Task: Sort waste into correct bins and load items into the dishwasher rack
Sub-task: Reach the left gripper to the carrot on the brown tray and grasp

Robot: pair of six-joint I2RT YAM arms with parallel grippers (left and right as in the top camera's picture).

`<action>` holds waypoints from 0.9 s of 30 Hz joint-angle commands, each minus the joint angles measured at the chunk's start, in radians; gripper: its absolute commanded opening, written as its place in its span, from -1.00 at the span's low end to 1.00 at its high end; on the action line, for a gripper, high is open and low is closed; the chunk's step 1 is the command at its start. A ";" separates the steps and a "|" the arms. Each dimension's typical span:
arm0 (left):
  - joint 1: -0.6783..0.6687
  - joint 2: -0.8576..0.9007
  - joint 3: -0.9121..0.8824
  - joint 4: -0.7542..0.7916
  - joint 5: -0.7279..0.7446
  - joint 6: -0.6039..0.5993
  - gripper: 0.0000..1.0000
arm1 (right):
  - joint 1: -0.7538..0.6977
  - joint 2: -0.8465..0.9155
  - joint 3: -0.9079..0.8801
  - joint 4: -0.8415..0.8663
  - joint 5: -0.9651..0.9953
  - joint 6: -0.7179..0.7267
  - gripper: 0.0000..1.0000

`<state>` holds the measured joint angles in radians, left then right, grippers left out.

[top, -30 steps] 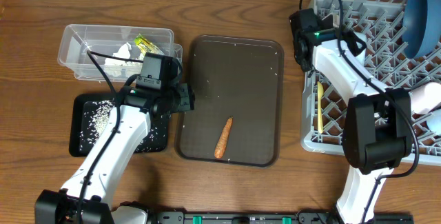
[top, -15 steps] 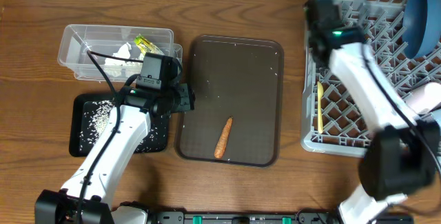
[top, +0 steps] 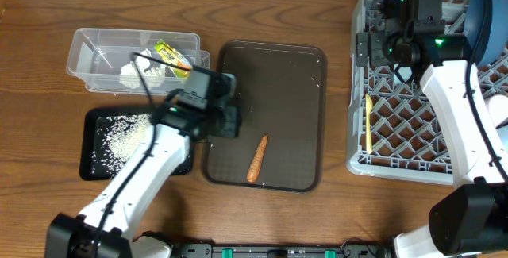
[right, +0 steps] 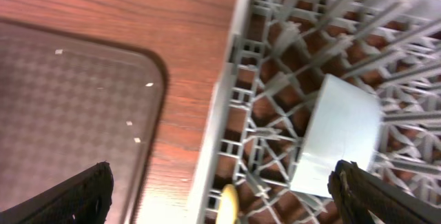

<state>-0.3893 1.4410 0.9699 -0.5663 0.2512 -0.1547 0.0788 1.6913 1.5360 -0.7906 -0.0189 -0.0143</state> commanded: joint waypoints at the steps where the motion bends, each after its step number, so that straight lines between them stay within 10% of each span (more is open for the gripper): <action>1: -0.070 0.055 0.000 -0.014 -0.010 0.083 0.01 | -0.010 0.002 0.001 -0.003 -0.061 0.006 0.98; 27: -0.265 0.327 0.000 -0.100 -0.010 0.165 -0.05 | -0.010 0.002 0.001 -0.014 -0.061 0.006 0.99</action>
<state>-0.6518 1.7451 0.9699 -0.6701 0.2508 0.0010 0.0784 1.6913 1.5360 -0.8005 -0.0719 -0.0139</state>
